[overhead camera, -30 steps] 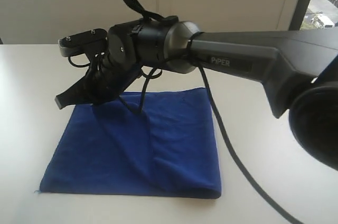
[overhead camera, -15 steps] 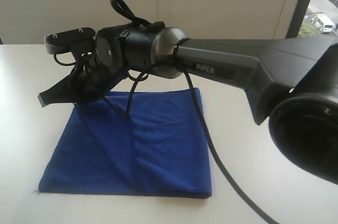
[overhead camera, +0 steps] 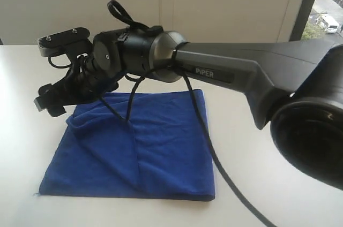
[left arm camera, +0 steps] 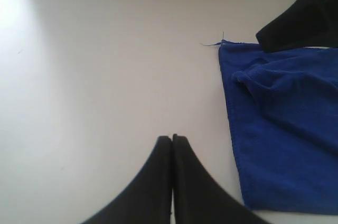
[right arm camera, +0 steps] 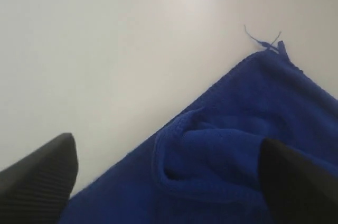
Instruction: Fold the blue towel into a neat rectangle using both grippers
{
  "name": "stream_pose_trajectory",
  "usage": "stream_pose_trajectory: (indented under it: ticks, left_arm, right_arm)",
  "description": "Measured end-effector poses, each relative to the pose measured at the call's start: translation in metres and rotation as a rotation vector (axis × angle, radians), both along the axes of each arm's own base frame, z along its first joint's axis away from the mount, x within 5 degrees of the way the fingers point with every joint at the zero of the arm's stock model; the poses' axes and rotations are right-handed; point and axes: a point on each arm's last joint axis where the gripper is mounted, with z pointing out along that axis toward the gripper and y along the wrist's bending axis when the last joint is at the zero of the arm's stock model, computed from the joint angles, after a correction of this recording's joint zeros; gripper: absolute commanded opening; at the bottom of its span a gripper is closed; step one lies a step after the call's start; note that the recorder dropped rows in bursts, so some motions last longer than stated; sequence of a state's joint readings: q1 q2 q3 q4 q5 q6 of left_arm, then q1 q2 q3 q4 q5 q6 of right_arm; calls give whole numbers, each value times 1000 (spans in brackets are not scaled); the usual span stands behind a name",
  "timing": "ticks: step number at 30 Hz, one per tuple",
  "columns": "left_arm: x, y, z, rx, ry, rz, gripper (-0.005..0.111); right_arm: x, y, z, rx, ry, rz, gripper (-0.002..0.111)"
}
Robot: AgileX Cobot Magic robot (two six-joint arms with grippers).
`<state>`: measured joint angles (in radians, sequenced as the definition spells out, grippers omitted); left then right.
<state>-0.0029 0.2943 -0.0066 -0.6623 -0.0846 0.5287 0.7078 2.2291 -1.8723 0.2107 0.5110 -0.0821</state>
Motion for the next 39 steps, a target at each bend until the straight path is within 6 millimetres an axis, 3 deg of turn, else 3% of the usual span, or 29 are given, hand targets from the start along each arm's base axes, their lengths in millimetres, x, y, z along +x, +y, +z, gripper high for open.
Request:
stream_pose_trajectory:
  ticks: [4,8,11,12,16,20,24,30,39]
  left_arm:
    - [0,0,0,0,0,0,0]
    - [0,0,0,0,0,0,0]
    - [0,0,0,0,0,0,0]
    - [0,0,0,0,0,0,0]
    - [0,0,0,0,0,0,0]
    - [0,0,0,0,0,0,0]
    - [0,0,0,0,0,0,0]
    - [0,0,0,0,0,0,0]
    - [0,0,0,0,0,0,0]
  right_arm:
    - [-7,-15,23,-156,-49,55,66]
    - [-13,-36,41,-376,-86,81,32]
    - [-11,-60,44,-479,-71,49,3]
    - [-10,-70,43,-500,-54,32,0]
    - [-5,-112,28,-550,27,-30,0]
    - [-7,-140,-1,-589,105,-55,0]
    - [-13,-146,-25,-570,117,-48,0]
    - [-18,-149,-46,-531,91,-35,0]
    - [-14,-180,-70,-536,145,-93,0]
